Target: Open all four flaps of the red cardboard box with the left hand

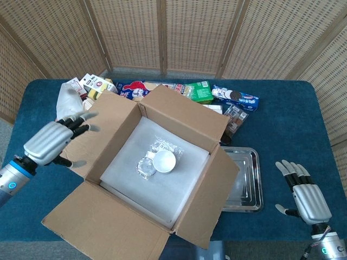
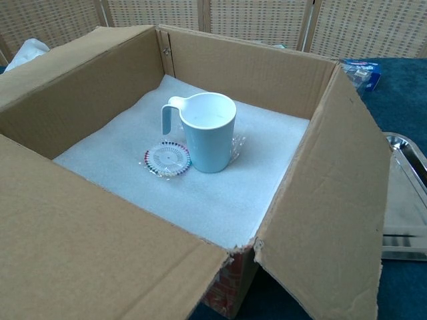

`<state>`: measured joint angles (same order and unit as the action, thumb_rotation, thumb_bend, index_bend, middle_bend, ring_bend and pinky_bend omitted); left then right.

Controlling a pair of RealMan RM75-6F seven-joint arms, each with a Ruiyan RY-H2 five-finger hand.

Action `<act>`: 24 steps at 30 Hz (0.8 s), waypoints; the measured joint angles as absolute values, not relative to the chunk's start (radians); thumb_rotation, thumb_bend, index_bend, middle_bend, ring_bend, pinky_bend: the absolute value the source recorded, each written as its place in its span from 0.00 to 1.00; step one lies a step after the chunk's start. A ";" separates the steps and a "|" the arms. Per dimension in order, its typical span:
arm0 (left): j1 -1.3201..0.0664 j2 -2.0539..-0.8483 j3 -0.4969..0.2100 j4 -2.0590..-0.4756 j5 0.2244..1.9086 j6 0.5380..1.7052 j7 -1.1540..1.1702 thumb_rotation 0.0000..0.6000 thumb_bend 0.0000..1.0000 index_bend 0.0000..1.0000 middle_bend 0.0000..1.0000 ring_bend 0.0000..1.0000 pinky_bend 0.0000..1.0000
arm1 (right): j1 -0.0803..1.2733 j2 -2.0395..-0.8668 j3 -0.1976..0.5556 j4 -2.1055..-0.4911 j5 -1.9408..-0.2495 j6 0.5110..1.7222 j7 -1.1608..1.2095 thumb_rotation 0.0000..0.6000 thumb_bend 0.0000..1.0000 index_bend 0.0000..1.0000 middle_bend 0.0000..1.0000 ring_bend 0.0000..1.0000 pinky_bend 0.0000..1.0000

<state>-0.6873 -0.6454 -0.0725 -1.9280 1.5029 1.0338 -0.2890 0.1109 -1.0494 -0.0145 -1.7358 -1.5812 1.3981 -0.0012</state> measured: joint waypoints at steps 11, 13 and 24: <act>-0.581 -0.734 -0.147 -1.793 1.366 1.220 -0.050 1.00 0.00 0.05 0.00 0.00 0.10 | 0.109 -1.049 -0.014 -1.738 -1.584 1.404 -0.001 1.00 0.00 0.00 0.00 0.00 0.00; -0.561 -0.743 -0.148 -1.775 1.365 1.242 -0.043 1.00 0.00 0.04 0.00 0.00 0.07 | 0.108 -1.048 -0.012 -1.738 -1.583 1.407 -0.002 1.00 0.00 0.00 0.00 0.00 0.00; -0.441 -0.784 -0.115 -1.707 1.391 1.325 -0.095 1.00 0.00 0.00 0.00 0.00 0.01 | 0.101 -1.052 0.002 -1.733 -1.573 1.431 -0.006 1.00 0.00 0.00 0.00 0.00 0.00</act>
<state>-0.4411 -0.7841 -0.1145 -1.7072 1.3915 1.3254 -0.0945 0.1008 -1.0518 0.0018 -1.7333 -1.5731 1.4308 -0.0057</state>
